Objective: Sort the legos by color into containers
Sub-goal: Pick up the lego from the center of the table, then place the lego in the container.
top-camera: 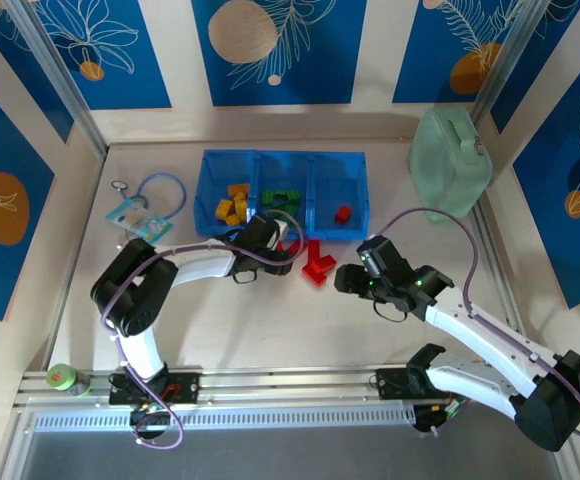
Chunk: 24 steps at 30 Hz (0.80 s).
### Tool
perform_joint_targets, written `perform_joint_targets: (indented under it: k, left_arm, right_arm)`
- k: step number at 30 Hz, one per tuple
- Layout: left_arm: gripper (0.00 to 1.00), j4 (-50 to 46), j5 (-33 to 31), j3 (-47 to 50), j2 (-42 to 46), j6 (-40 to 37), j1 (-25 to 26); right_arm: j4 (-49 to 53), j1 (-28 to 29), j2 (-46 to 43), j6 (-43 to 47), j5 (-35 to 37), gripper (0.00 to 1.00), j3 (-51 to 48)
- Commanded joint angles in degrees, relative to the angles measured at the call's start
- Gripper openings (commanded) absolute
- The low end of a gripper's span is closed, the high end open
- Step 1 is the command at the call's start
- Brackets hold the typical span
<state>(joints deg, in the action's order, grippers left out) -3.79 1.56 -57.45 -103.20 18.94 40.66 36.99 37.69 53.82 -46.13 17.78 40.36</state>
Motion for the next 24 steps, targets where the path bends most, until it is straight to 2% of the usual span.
perform_joint_targets:
  k: [1,9,15,19,24]
  left_arm:
    - [0.55,0.3,1.2,-1.7,-1.6,-0.4,0.8]
    - [0.40,0.0,-0.2,0.4,0.1,0.7,2.3]
    - [0.34,-0.4,-2.1,5.0,8.9,1.8,1.9]
    - [0.32,-1.6,0.4,5.8,15.3,3.1,-3.4]
    - [0.31,-1.6,1.2,6.0,21.6,5.0,-13.3]
  right_arm:
    - [0.8,-0.3,-0.5,-0.1,-1.3,0.66,-0.6]
    - [0.0,-0.6,-0.5,-0.5,-1.5,0.66,-1.6]
    - [-0.4,-0.6,-0.5,-0.8,-1.6,0.65,-2.2]
    - [-0.6,-0.6,-0.5,-0.8,-1.8,0.65,-2.1]
    - [-0.7,-0.5,-0.6,-1.1,-2.3,0.65,-2.2]
